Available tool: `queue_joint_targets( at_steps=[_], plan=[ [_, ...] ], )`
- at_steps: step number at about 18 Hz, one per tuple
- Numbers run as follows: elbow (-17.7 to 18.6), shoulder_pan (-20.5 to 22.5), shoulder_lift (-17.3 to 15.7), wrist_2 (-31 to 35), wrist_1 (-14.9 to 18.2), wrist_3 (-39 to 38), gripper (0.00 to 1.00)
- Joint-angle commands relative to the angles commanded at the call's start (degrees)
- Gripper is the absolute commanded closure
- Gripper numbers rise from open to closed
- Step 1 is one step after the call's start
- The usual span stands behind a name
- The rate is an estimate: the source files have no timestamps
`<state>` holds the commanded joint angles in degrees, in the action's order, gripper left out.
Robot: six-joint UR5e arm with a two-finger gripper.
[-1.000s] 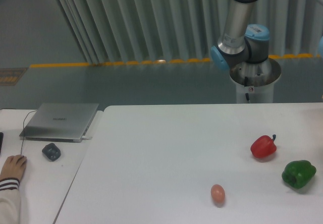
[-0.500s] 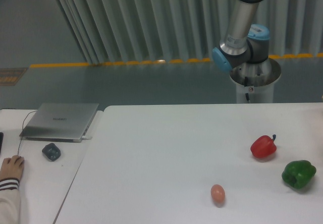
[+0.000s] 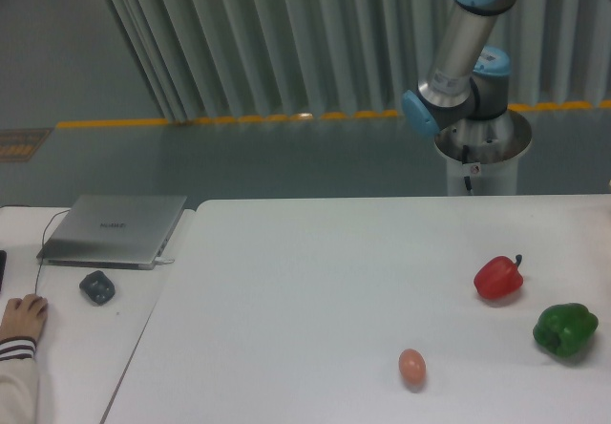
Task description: Place the triangular bread on the table
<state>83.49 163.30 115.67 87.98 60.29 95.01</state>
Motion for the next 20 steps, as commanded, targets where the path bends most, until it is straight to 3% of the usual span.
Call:
queue_joint_targets(
  at_steps=[4, 9, 19, 20],
  plan=[
    [2.0, 2.3, -0.4, 1.0, 0.1, 1.6, 0.0],
    [6.9, 1.9, -1.7, 12.3, 0.2, 1.8, 0.0],
    [13.6, 4.7, -4.7, 13.2, 0.8, 5.9, 0.0],
    [13.9, 5.0, -5.0, 13.2, 1.0, 6.3, 0.04]
  ],
)
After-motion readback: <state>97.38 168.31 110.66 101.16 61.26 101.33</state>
